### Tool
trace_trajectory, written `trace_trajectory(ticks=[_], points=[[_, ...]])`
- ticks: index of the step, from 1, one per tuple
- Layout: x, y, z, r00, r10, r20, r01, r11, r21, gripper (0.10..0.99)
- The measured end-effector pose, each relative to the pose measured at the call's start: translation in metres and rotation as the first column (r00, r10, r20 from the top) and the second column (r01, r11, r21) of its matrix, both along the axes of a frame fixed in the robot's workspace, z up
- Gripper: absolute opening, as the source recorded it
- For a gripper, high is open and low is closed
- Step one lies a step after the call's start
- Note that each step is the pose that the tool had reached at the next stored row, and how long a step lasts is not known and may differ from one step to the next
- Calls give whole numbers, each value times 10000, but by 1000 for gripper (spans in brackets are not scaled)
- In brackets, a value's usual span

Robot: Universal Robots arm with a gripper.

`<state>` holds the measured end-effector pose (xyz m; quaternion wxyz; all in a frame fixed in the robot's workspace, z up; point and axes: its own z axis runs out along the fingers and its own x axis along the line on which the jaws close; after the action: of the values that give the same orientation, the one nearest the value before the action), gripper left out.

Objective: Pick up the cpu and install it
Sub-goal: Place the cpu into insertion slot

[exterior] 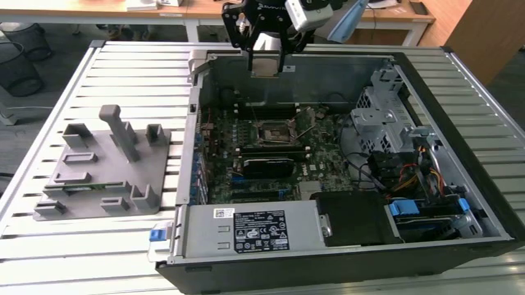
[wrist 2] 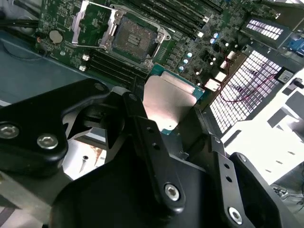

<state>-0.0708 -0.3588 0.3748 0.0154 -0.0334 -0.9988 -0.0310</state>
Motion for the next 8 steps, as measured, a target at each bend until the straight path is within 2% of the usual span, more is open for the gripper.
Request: trace_trajectory(ticks=[4, 8], points=[[0, 0, -3, 9991, -429, 1, 429, 9991, -27, 537], [0, 0, -6, 9952, -975, 4, 975, 9952, -50, 537]])
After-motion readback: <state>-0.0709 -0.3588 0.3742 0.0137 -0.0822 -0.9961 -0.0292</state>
